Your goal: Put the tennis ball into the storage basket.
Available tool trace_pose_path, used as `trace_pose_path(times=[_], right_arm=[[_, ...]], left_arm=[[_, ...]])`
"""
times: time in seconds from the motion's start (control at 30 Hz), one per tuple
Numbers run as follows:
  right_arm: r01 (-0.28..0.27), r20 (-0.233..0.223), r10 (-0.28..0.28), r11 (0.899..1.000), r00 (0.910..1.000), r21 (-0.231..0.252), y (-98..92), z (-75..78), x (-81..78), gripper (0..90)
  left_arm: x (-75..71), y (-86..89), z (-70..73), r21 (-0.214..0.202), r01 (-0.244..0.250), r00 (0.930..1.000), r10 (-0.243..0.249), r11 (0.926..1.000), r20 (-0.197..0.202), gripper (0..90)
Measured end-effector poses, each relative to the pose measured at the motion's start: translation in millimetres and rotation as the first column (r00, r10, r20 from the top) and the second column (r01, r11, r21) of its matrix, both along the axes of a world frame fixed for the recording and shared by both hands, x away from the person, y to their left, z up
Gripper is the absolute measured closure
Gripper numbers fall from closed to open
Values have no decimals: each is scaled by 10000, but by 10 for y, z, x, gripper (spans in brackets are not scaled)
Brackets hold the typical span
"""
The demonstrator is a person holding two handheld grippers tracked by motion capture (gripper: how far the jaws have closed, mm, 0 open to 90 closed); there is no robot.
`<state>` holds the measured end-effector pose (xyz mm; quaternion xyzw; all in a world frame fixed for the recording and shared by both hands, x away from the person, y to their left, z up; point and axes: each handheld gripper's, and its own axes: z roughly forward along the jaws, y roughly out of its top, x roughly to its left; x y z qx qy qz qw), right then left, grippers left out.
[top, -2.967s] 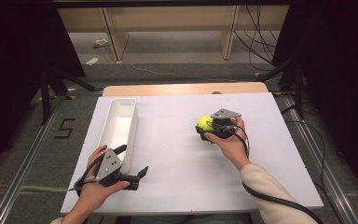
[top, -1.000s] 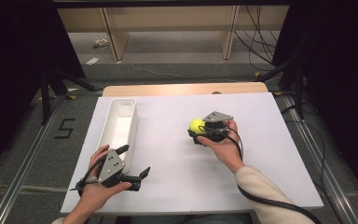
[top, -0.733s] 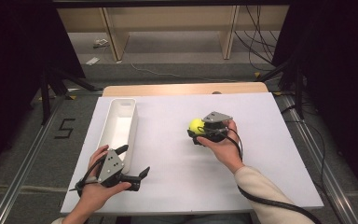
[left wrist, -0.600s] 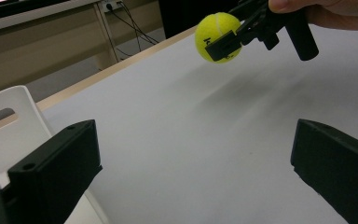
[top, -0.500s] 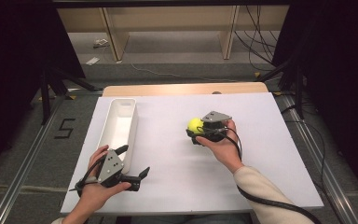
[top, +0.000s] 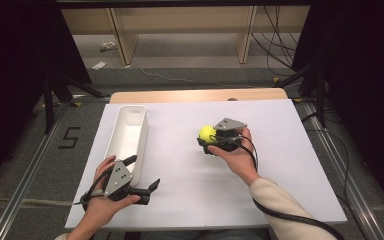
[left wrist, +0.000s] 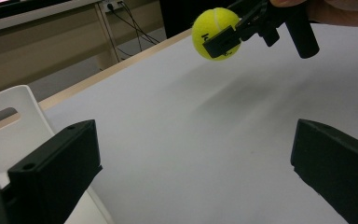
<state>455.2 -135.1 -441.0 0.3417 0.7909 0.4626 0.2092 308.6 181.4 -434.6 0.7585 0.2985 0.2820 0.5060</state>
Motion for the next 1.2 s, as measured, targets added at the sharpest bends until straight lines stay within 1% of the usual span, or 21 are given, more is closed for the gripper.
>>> trace_pose_path(times=[0.6,0.93,1.2], right_arm=[[-78,2,78,9999,10000,125,43,46,-8,267],[-233,94,231,9996,9997,186,85,68,-24,267],[-337,72,335,9991,9994,240,116,82,-37,267]], left_arm=[[1,-10,-3,9,25,10000,-25,10000,11,7],[3,-9,-3,18,21,10000,-21,10000,8,7],[3,-9,-4,41,42,10000,-42,10000,2,7]])
